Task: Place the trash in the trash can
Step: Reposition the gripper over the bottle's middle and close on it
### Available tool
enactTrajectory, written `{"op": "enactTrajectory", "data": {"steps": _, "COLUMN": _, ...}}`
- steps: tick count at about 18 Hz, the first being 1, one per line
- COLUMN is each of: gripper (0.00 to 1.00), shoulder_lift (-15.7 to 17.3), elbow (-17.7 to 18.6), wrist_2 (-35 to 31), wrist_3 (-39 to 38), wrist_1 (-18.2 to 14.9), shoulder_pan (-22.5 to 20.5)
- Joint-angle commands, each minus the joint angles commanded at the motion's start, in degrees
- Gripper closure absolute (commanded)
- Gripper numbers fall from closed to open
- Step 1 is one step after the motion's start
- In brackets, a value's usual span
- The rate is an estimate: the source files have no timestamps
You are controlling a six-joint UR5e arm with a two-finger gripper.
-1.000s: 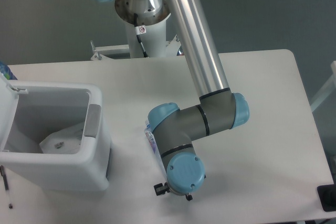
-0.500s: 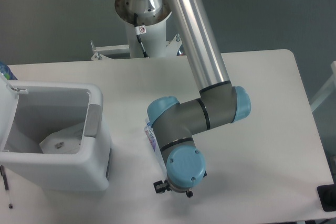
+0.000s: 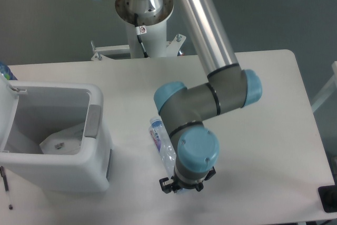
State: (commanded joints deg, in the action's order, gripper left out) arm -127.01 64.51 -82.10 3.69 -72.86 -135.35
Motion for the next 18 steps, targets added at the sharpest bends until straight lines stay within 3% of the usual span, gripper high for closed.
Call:
{"op": "enactTrajectory", "data": {"steps": 6, "gripper": 0.49, "shoulder_lift": 4.3, "elbow": 0.0, "wrist_2": 5.4, "wrist_3": 0.4, "wrist_1": 3.6, "shoulder_pan": -1.8}}
{"op": "enactTrajectory", "data": {"steps": 9, "gripper": 0.49, "shoulder_lift": 6.9, "elbow": 0.0, "wrist_2": 9.8, "wrist_3": 0.4, "wrist_1": 7.2, "shoulder_pan": -3.1}}
{"op": "enactTrajectory", "data": {"steps": 13, "gripper": 0.49, "shoulder_lift": 10.3, "elbow": -0.2, "wrist_2": 16.6, "wrist_3": 0.4, "wrist_1": 14.5, "shoulder_pan": -5.3}}
{"op": "enactTrajectory", "data": {"steps": 18, "gripper": 0.49, "shoulder_lift": 12.9, "elbow": -0.9, "wrist_2": 22.2, "wrist_3": 0.4, "wrist_1": 17.2, "shoulder_pan": -6.3}}
